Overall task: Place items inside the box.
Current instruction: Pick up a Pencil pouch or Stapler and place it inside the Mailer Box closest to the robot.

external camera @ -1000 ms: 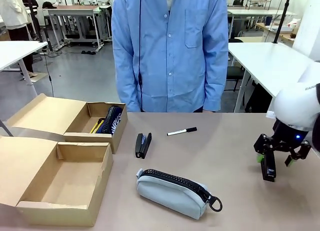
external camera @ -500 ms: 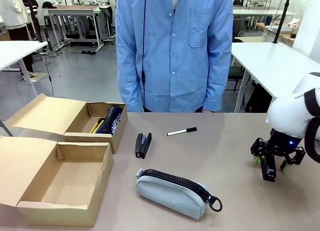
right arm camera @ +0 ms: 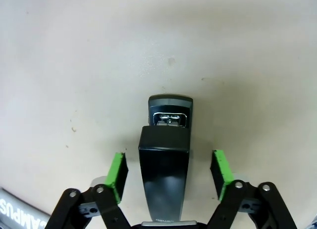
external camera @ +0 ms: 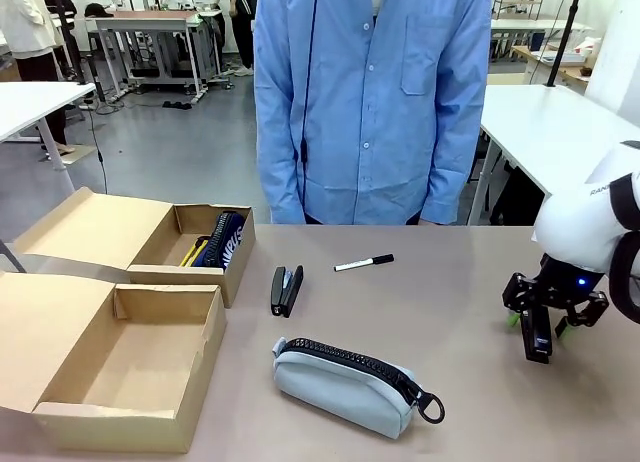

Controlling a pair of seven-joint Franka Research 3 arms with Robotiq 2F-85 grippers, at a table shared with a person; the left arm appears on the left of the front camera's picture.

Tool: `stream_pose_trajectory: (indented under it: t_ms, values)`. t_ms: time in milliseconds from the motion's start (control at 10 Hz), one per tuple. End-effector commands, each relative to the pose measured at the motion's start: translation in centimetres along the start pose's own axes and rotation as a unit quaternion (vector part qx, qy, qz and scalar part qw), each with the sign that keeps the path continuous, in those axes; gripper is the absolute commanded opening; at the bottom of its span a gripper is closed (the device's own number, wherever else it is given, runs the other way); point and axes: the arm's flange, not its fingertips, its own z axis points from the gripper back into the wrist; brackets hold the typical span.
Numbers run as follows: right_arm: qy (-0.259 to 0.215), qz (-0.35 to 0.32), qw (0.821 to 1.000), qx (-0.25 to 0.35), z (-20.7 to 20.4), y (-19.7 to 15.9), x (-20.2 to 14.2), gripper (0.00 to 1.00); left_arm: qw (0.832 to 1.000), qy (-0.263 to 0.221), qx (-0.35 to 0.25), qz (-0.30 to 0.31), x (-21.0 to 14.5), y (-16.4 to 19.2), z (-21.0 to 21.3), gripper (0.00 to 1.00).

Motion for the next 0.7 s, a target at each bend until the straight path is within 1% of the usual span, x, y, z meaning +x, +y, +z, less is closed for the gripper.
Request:
stream_pose_trajectory:
  t_ms: [0,200,300,400,500,600]
  values:
    - [-0.008,-0.002,1.0,-0.003,-0.42,-0.8,-3.72,0.0,1.0,-0.007,-0.012,-0.011,-0.08,-0.11,-0.09,1.0]
    - [-0.009,0.001,1.0,-0.004,-0.35,-0.71,-3.87,0.0,1.0,-0.007,-0.012,-0.011,-0.08,-0.11,-0.09,1.0]
    - [-0.009,0.002,1.0,-0.004,-0.31,-0.69,-3.91,0.14,1.0,-0.007,-0.012,-0.011,-0.08,-0.11,-0.09,1.0]
    - [-0.008,0.003,1.0,-0.005,-0.27,-0.67,-3.94,0.05,1.0,-0.007,-0.012,-0.011,-0.08,-0.11,-0.09,1.0]
    - [-0.007,0.002,1.0,-0.005,-0.28,-0.66,-3.94,0.0,1.0,-0.007,-0.012,-0.011,-0.08,-0.11,-0.09,1.0]
    - [-0.006,0.002,1.0,-0.005,-0.26,-0.68,-3.97,0.0,1.0,-0.007,-0.012,-0.011,-0.08,-0.11,-0.09,1.0]
